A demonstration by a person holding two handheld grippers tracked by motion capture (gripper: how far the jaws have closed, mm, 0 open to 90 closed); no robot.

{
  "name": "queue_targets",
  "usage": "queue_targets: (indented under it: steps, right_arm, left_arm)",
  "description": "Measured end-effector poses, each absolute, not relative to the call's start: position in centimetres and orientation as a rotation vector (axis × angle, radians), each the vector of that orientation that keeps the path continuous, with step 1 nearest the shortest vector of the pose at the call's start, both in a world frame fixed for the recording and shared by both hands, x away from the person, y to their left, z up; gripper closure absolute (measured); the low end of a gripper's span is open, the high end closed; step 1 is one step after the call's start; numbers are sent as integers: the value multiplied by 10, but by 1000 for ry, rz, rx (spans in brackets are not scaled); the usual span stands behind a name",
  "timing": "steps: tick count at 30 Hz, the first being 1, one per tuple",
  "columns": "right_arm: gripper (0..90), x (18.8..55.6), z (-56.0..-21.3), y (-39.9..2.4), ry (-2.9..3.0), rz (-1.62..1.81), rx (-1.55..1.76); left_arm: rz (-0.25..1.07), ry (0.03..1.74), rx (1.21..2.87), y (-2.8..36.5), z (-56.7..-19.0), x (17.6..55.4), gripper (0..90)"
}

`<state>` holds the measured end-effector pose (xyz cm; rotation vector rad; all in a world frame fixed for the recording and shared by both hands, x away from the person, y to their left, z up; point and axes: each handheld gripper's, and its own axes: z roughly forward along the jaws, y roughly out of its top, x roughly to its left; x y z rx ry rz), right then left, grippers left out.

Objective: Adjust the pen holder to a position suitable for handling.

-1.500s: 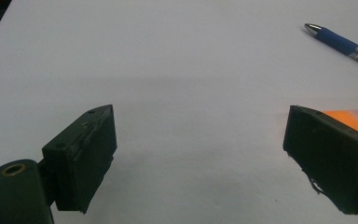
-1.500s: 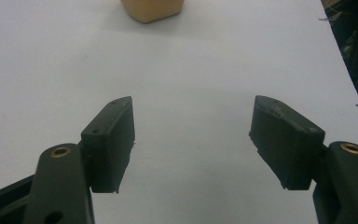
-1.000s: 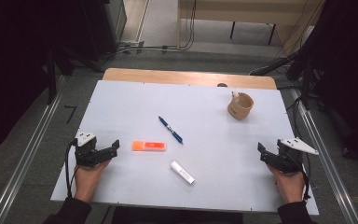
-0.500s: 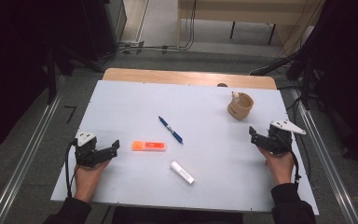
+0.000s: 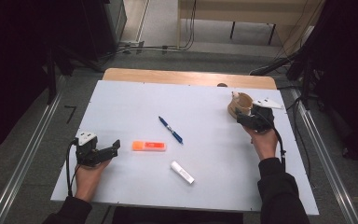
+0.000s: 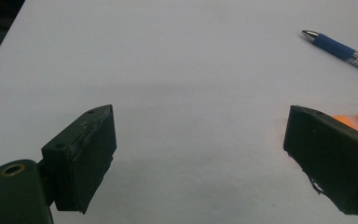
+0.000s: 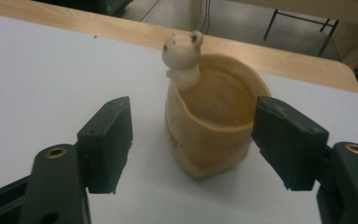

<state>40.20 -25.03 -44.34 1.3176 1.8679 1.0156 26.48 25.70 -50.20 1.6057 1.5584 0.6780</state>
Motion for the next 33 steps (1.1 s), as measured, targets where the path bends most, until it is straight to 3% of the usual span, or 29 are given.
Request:
queue_targets:
  steps: [14,33]
  right_arm:
    - [363,438,-446,-236,1890,967,1340]
    - [559,463,-458,-231,1979,909,1366]
  left_arm:
    - [670,1558,1600,258,-502,265,101]
    - [663,1562,1601,259,-503,265,101]
